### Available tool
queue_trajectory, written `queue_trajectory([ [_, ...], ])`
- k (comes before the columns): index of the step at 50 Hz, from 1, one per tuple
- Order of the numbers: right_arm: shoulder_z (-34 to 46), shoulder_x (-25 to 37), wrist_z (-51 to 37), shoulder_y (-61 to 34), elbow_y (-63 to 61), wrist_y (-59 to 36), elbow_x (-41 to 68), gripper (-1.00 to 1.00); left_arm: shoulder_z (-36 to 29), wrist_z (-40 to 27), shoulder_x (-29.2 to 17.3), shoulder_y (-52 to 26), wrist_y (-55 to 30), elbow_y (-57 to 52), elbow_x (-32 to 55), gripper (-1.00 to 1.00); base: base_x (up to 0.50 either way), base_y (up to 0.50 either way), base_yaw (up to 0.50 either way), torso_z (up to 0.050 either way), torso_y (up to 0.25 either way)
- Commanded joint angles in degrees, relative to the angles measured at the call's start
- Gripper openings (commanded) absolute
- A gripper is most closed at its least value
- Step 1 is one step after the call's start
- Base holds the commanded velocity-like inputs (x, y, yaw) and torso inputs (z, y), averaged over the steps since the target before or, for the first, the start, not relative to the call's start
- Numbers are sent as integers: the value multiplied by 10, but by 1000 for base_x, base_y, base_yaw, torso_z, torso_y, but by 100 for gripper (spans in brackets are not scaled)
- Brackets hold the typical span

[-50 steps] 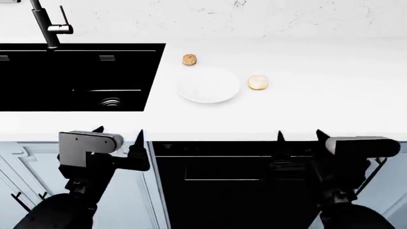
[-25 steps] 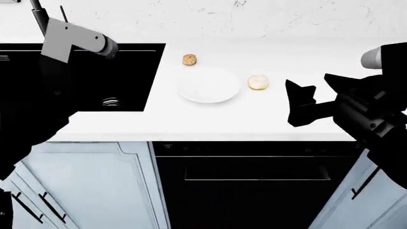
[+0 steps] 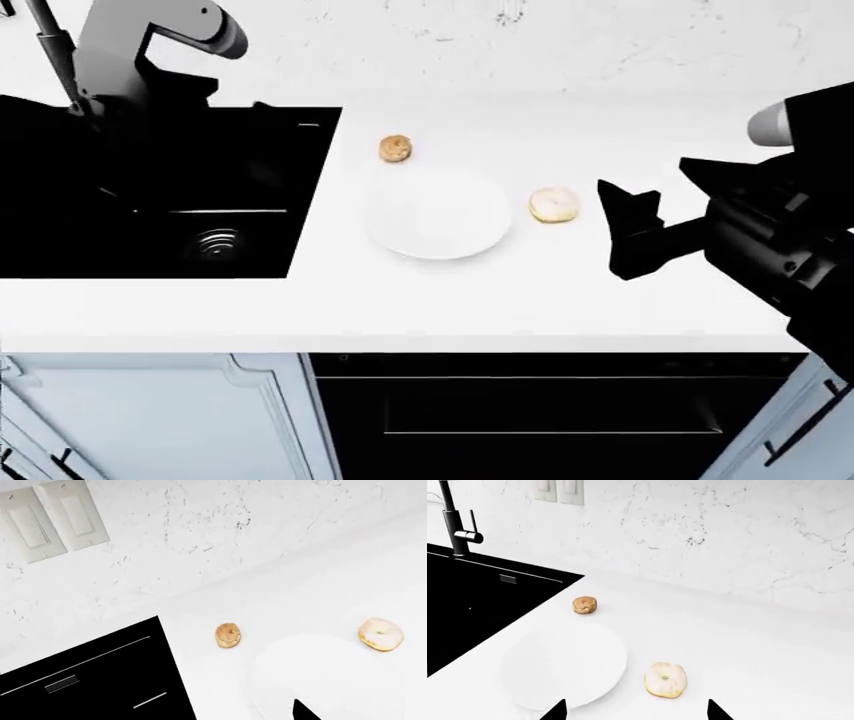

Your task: Place the pastries on the plates.

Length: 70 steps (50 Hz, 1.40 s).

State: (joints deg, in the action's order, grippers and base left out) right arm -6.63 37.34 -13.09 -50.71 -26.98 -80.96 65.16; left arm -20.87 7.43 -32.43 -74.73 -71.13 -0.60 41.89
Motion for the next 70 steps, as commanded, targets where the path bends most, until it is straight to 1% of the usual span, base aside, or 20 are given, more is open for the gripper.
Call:
queue_trajectory([
  [1, 13, 11, 4, -6, 6, 0, 6, 100, -5, 4, -7, -3, -8, 1, 6, 100, 500, 0, 0, 0, 0],
  [6, 13, 11, -4, -6, 7, -1, 10, 100, 4, -3, -11, 6, -25, -22, 21, 100, 500, 0, 0, 0, 0],
  [15, 13, 12, -15, -8, 12, -4, 22, 100, 14, -11, -15, 29, -23, -30, 27, 100, 397, -60, 0, 0, 0],
  [18, 15, 14, -18, -10, 14, -7, 27, 100, 13, -9, -16, 23, -22, -23, 26, 100, 371, -126, 0, 0, 0],
  [22, 19, 17, -18, -11, 15, -5, 29, 100, 19, -24, -11, 31, -30, -38, 32, 100, 373, -141, 0, 0, 4],
  [26, 21, 18, -23, -13, 17, -7, 35, 100, 16, -14, -20, 31, -23, -31, 30, 100, 377, -138, 0, 0, 0],
  [33, 28, 23, -22, -14, 18, -3, 38, 100, 24, -29, -14, 40, -30, -42, 37, 100, 376, -140, 0, 0, 0],
  [36, 30, 25, -22, -14, 19, -2, 40, 100, 16, -17, -19, 35, -19, -29, 30, 100, 375, -89, 0, 0, 3],
  [37, 32, 26, -23, -15, 20, -3, 41, 100, 19, -24, -17, 40, -21, -35, 33, 100, 371, -51, 0, 0, 0],
  [38, 34, 27, -25, -18, 21, -7, 44, 100, 12, -9, -25, 35, -12, -24, 28, 100, 379, -4, 0, 0, 0],
  [40, 41, 30, -24, -20, 22, -9, 44, 100, 17, -18, -20, 40, -18, -32, 33, 100, 371, 0, 0, 0, 0],
  [44, 37, 29, -31, -19, 24, -7, 50, 100, 4, -2, -29, 30, -13, -20, 28, 100, 376, 0, 0, 0, 0],
  [50, 50, 36, -31, -24, 25, -10, 53, 100, 1, -5, -22, 30, -12, -17, 27, 100, 374, 0, 0, 0, 2],
  [53, 44, 33, -48, -24, 29, -14, 61, 100, -3, -3, -22, 30, -7, -15, 25, 100, 314, 0, 0, 0, 0],
  [57, 54, 38, -57, -32, 32, -27, 67, 100, -4, -2, -22, 33, -5, -14, 25, 100, 0, 0, 0, 0, 3],
  [65, 44, 30, -94, -42, 59, -57, 119, 100, -12, 1, -19, 37, 6, -7, 20, 100, 0, 0, 0, 0, 0],
  [66, 33, 23, -132, -47, 85, -76, 160, 100, -12, 1, -19, 39, 7, -7, 20, 100, 0, 0, 0, 0, 0],
  [67, 37, 25, -148, -52, 93, -81, 179, 100, -12, 0, -20, 39, 6, -8, 21, 100, 0, 0, 0, 0, 0],
  [70, 76, 44, -197, -70, 131, -85, 252, 100, -9, -3, -19, 40, 3, -12, 24, 100, 0, 0, 0, 0, 0],
])
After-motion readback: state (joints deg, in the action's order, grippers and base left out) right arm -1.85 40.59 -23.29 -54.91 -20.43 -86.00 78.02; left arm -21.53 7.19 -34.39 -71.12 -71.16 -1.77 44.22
